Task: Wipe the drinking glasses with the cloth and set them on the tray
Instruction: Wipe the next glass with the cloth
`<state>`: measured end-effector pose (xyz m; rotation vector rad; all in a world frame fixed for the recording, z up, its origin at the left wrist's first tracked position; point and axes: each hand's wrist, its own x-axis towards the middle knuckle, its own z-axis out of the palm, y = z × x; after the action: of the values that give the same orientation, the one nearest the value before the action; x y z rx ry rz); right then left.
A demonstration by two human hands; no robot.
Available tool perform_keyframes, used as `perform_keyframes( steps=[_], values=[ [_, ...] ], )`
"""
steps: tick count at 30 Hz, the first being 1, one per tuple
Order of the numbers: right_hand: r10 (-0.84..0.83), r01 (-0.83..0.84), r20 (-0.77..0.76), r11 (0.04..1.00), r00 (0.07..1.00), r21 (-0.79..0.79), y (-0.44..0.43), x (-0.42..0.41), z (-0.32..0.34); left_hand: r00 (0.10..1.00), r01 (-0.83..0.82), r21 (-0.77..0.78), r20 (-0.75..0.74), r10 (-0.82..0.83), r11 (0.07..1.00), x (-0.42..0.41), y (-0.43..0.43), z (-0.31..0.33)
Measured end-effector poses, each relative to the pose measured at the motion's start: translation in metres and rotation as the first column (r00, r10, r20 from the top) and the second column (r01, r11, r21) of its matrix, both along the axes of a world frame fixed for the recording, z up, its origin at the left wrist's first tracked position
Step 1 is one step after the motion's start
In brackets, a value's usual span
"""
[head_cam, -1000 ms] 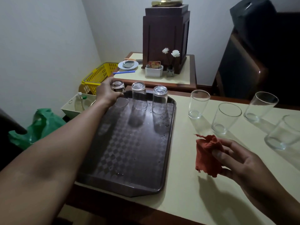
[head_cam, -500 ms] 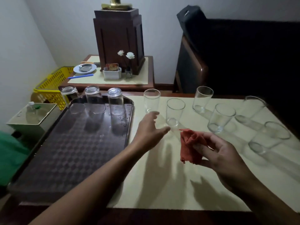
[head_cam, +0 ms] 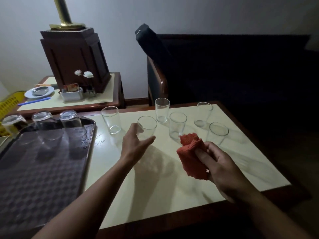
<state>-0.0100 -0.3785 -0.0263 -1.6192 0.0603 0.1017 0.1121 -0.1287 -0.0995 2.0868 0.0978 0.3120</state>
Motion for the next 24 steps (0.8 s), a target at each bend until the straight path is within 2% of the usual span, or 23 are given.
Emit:
perform_keyframes(
  steps=[3,7,9,11,14,15,16,18,19,20,22,23,24],
  values=[
    [-0.071,0.072,0.034,0.997,0.997,-0.017,0.0,0.0,0.006,0.982,0.161,0.083,0.082,-0.168,0.983,-0.05,-0.001,0.018],
    [-0.102,0.197,0.292,0.927,0.951,-0.319,0.016,-0.013,0.015,0.943,0.283,0.166,0.13,-0.305,0.945,-0.111,0.01,0.036],
    [0.026,0.179,0.441,0.891,0.897,-0.417,0.033,-0.026,0.019,0.938,0.288,0.172,0.15,-0.314,0.942,-0.135,0.014,0.044],
    [0.223,0.081,0.507,0.857,0.832,-0.509,0.045,-0.038,0.018,0.943,0.271,0.152,0.154,-0.293,0.951,-0.154,0.021,0.051],
    [0.528,-0.234,0.34,0.746,0.778,-0.624,0.045,-0.055,0.026,0.965,0.232,0.036,0.121,-0.234,0.972,-0.176,0.038,0.056],
    [0.58,-0.284,0.308,0.71,0.754,-0.644,0.043,-0.061,0.03,0.965,0.238,0.02,0.11,-0.239,0.971,-0.182,0.043,0.057],
    [0.576,-0.272,0.335,0.722,0.746,-0.636,0.042,-0.066,0.033,0.962,0.255,0.018,0.102,-0.255,0.967,-0.189,0.047,0.058],
    [0.387,-0.109,0.447,0.84,0.807,-0.531,0.04,-0.073,0.037,0.954,0.287,-0.004,0.089,-0.286,0.958,-0.204,0.051,0.063],
    [0.298,-0.053,0.429,0.867,0.853,-0.496,0.041,-0.077,0.041,0.949,0.305,-0.011,0.085,-0.303,0.952,-0.211,0.051,0.066],
    [0.254,-0.061,0.347,0.874,0.903,-0.482,0.042,-0.081,0.045,0.944,0.32,-0.005,0.086,-0.318,0.948,-0.218,0.052,0.07],
    [0.261,-0.202,0.104,0.897,0.96,-0.394,0.044,-0.088,0.047,0.942,0.322,0.017,0.097,-0.322,0.946,-0.23,0.054,0.077],
    [0.279,-0.251,0.05,0.918,0.959,-0.307,0.046,-0.093,0.046,0.945,0.31,0.034,0.098,-0.312,0.95,-0.236,0.055,0.081],
    [0.276,-0.251,0.068,0.935,0.959,-0.251,0.049,-0.1,0.046,0.95,0.293,0.063,0.097,-0.298,0.954,-0.241,0.057,0.083]
  ],
)
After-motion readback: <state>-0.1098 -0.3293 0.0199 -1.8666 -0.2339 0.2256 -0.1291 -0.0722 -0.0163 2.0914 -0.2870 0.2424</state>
